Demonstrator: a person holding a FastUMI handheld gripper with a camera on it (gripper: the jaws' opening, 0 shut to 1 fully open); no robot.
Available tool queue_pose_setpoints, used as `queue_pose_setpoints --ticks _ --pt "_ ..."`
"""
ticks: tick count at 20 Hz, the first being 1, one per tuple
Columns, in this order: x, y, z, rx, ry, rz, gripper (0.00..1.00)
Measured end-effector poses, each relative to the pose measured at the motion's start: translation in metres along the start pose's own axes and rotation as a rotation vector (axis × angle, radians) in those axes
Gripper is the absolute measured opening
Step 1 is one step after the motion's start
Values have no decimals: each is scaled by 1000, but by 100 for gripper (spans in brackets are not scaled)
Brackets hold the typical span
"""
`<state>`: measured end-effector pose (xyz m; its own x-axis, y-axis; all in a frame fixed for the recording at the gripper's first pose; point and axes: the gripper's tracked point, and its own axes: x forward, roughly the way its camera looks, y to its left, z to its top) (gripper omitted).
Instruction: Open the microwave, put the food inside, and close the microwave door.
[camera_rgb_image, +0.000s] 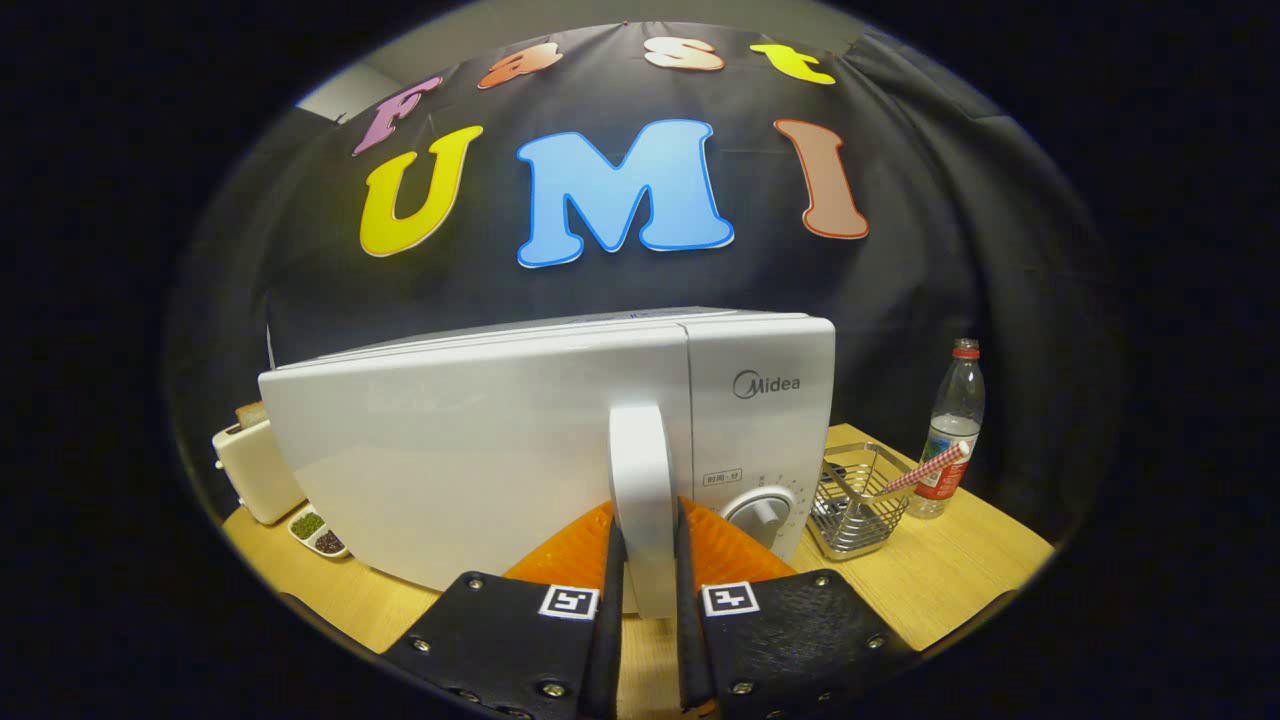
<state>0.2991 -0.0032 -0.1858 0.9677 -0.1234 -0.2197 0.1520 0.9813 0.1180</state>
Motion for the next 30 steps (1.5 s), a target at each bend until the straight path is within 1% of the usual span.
queue_pose_setpoints --ticks 1,3,5,7,10,12,16,17,20,22,24,26,30 --pt "0 -2 0 1 4 -4 15" --pt "-9 -1 0 40 -5 -18 15" --pt "-24 1 -4 14 -8 -24 15" --pt "-45 7 -10 13 2 -1 15" --pt "-83 18 -18 50 19 73 15" --pt "-112 32 -25 63 27 140 15" --pt "-180 78 -40 1 13 290 14" --pt "-193 90 -43 -23 2 313 14" --pt "-223 122 -51 -98 -24 346 14" --pt "-242 147 -57 -90 -17 371 14" --pt "-257 173 -57 -91 -29 382 14" --pt "-269 193 -52 -85 -70 367 14" --pt "-282 229 -58 -30 -72 279 13"
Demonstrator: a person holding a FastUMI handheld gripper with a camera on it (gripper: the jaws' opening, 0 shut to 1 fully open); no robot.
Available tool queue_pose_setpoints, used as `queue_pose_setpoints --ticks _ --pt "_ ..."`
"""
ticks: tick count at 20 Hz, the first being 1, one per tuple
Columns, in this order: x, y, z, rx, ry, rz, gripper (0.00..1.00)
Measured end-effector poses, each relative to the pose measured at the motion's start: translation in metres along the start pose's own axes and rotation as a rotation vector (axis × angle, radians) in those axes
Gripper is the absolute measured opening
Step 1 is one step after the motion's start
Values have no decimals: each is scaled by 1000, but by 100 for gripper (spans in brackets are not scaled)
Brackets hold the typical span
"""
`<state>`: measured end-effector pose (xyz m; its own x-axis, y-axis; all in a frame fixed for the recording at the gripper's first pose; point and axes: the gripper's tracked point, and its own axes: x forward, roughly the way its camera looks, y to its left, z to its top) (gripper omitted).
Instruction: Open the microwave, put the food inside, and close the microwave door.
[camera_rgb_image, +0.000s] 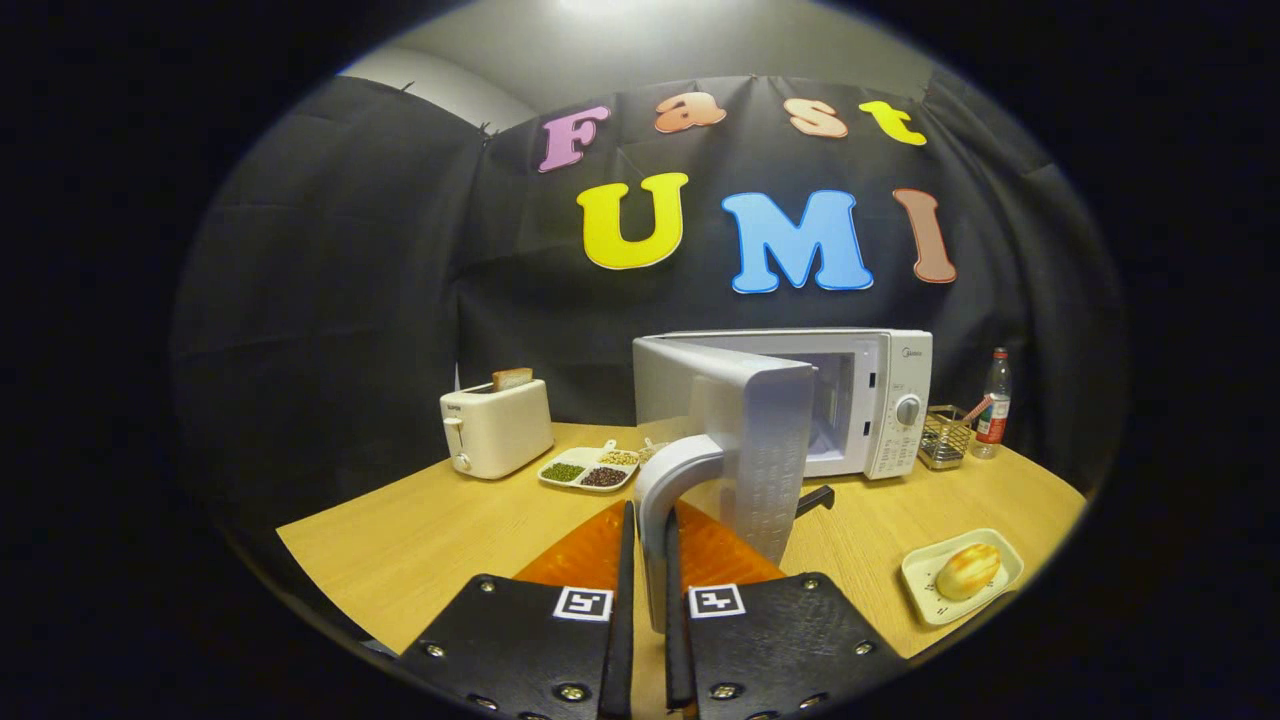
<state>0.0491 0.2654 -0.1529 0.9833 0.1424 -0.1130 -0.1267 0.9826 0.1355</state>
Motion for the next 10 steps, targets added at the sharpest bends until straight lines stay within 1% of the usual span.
queue_pose_setpoints --ticks 2,5,8,10 --pt "0 20 -1 16 -28 -45 14" --pt "3 47 -2 -20 -76 -103 13" --pt "5 64 -3 -56 -113 -138 13" --pt "3 68 -6 -43 -114 -147 13"
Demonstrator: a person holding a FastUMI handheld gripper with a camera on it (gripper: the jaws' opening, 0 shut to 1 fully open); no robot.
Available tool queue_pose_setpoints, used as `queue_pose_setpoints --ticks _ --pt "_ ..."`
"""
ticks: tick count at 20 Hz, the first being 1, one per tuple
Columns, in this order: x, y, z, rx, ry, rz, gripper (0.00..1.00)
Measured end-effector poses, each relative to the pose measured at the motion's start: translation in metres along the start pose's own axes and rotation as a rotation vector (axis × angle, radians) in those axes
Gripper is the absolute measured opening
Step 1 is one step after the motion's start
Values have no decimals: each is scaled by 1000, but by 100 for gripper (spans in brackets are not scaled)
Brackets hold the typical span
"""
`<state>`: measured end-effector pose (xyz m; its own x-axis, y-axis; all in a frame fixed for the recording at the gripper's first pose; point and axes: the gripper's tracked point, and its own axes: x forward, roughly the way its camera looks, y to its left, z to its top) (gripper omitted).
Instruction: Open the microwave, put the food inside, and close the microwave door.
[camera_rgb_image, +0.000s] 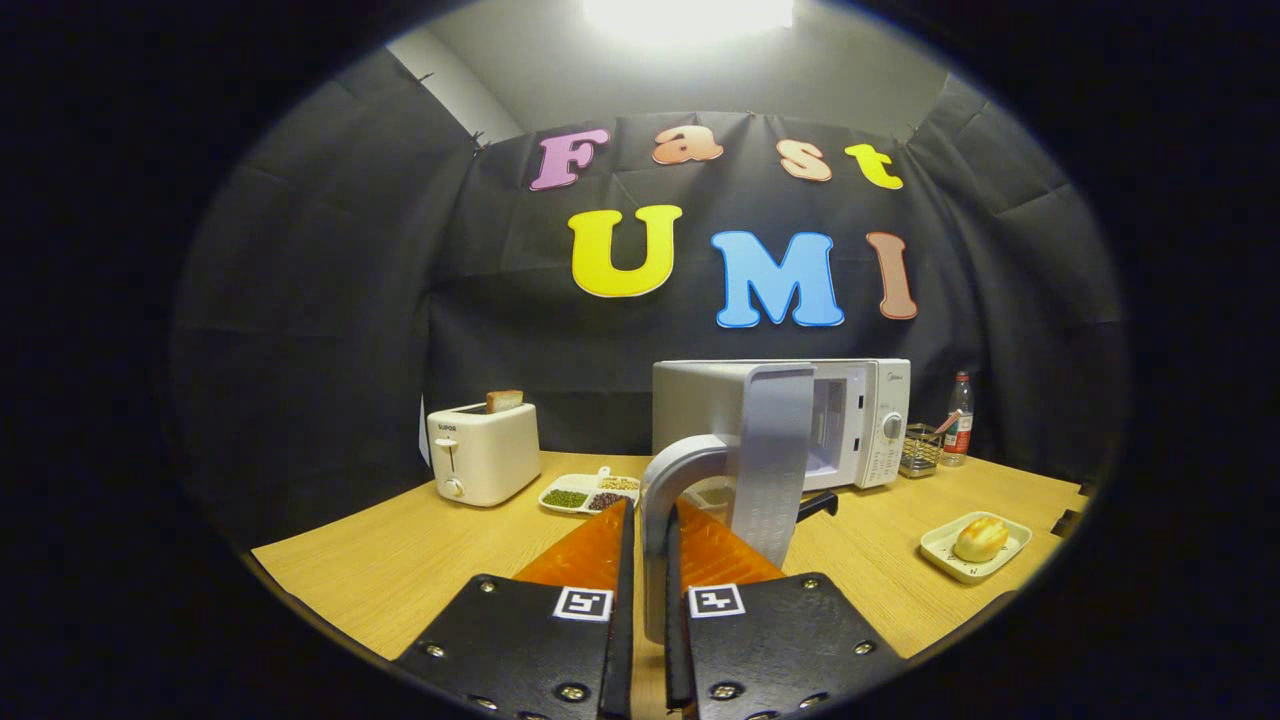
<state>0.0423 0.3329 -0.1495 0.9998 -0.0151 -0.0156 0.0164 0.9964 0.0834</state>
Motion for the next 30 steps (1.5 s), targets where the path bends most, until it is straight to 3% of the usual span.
queue_pose_setpoints --ticks 4,6,8,9,11,12,14,15,20,23,26,30 --pt "-12 10 2 -47 -14 73 13" --pt "-27 20 7 -28 -14 191 19" --pt "-45 12 20 -14 -13 256 45" --pt "-49 4 23 -15 -3 279 63" --pt "-57 -17 26 -23 28 322 78" --pt "-59 -33 27 -35 45 329 79" --pt "-57 -74 22 -73 86 325 94" --pt "-54 -98 18 -96 106 310 97" --pt "-30 -244 -18 -179 242 153 97" --pt "-19 -314 -42 -157 324 61 97" --pt "-12 -359 -67 -130 399 5 97" --pt "-5 -372 -107 -91 531 20 97"
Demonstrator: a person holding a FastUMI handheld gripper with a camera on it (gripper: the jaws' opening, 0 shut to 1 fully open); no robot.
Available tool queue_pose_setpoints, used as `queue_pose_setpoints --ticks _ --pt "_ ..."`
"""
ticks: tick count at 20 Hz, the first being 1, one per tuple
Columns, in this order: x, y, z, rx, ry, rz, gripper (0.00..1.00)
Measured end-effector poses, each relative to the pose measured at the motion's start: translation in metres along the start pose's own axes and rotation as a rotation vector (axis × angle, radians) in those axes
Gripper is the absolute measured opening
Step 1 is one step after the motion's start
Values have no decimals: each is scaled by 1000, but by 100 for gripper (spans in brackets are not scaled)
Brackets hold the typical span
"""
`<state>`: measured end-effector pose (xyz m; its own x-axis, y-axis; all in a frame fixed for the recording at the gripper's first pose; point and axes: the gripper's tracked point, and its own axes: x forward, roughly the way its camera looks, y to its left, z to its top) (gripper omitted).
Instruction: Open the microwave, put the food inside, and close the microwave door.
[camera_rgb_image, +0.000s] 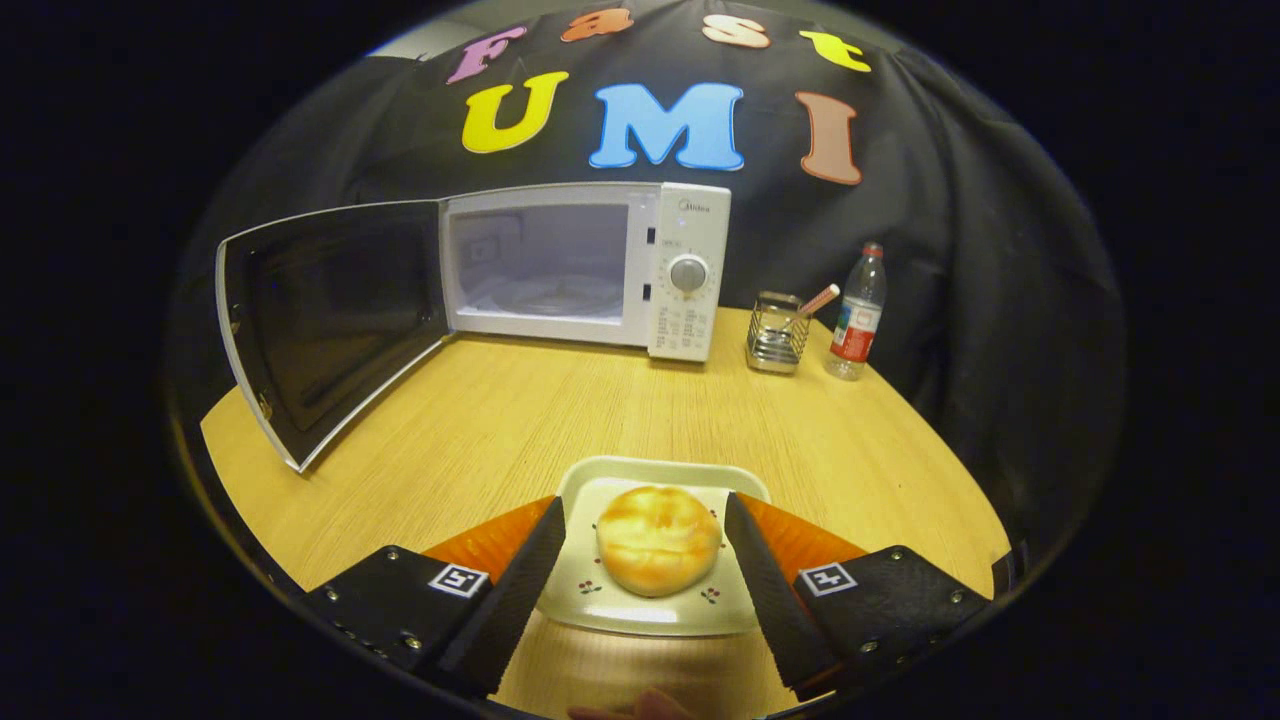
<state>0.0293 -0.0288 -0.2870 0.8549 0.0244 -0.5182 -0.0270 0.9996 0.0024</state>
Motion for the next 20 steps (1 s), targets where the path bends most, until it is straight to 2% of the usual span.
queue_pose_setpoints --ticks 2,4,6,9,10,11,15,20 --pt "12 -6 -7 -23 55 -26 98" --pt "22 -6 -23 -18 118 -16 98" --pt "24 -2 -21 21 126 10 98" --pt "22 -2 -19 55 103 49 83" --pt "20 -2 -15 76 80 62 83" --pt "20 0 -11 97 60 80 77" --pt "10 20 21 164 -22 159 77" --pt "10 59 92 252 -156 251 77"
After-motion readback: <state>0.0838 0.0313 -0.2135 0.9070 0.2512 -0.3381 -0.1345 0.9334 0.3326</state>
